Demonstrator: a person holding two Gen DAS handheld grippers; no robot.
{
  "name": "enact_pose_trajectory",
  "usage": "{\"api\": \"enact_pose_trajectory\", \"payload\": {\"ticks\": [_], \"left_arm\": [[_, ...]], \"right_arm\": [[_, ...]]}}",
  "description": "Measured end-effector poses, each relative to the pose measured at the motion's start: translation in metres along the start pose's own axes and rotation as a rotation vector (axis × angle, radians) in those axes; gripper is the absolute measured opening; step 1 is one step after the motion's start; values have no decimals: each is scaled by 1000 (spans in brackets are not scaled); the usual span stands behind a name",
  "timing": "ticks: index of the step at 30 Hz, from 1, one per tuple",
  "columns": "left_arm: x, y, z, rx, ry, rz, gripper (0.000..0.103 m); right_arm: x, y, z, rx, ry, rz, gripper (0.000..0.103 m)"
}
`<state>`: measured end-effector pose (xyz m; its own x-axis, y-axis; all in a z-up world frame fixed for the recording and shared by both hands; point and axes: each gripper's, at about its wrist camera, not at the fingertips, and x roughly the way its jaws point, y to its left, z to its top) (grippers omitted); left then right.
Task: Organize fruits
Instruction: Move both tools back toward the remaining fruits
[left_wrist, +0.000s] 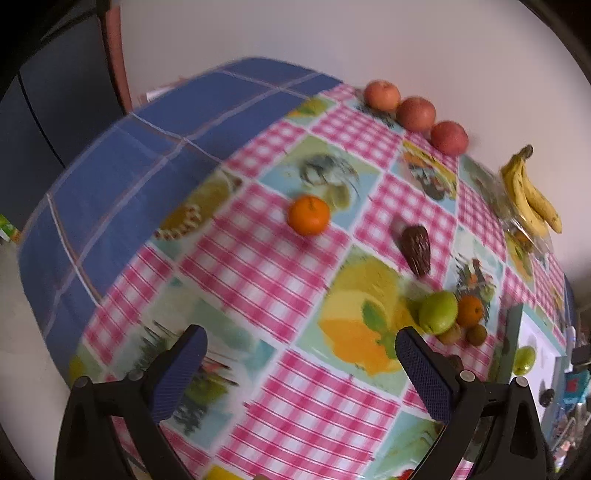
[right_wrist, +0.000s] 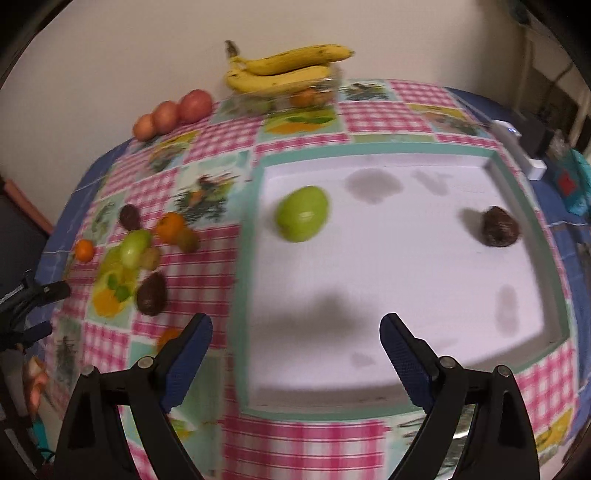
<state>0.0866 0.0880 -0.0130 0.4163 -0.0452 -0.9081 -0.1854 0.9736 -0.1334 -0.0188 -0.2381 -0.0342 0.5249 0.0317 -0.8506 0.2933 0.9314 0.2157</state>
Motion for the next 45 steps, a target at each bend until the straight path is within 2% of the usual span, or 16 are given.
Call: {"api": "enact_pose_trajectory", "payload": {"ticks": [6,16,23,26,27,31,35,37,40,45], "left_arm": [[-10,14,9,-8,-66,5,103],[-13,27,17,-17,-99,-1,103],[-11,-6,9,99,-65,-56,103],[-8,-19,4,147,-63,-38,103],[-6,-22,2,155,-59,-36,103],[4,-30,-4,174,-16,-28,103],[17,-33,-10,170,34,-24,103],[24,-33,-13,158,68,-26,103],[35,-35,-17,160,109,4,103],[47,-34,-22,164,133,60,103]], "right_arm": [[-8,30,5,-86,-45,42,92],[-21,59,8,-126,-93,109,92],[-17,72,7,-144,-77,125,92],[-13,77,7,-148,-62,134,92],[-13,78,7,-150,-59,133,91],[-8,82,5,-167,-37,131,75],[0,82,2,-174,3,102,72],[7,79,0,-167,33,98,65],[18,77,-3,-160,76,95,61],[31,78,-8,-170,127,93,52]]}}
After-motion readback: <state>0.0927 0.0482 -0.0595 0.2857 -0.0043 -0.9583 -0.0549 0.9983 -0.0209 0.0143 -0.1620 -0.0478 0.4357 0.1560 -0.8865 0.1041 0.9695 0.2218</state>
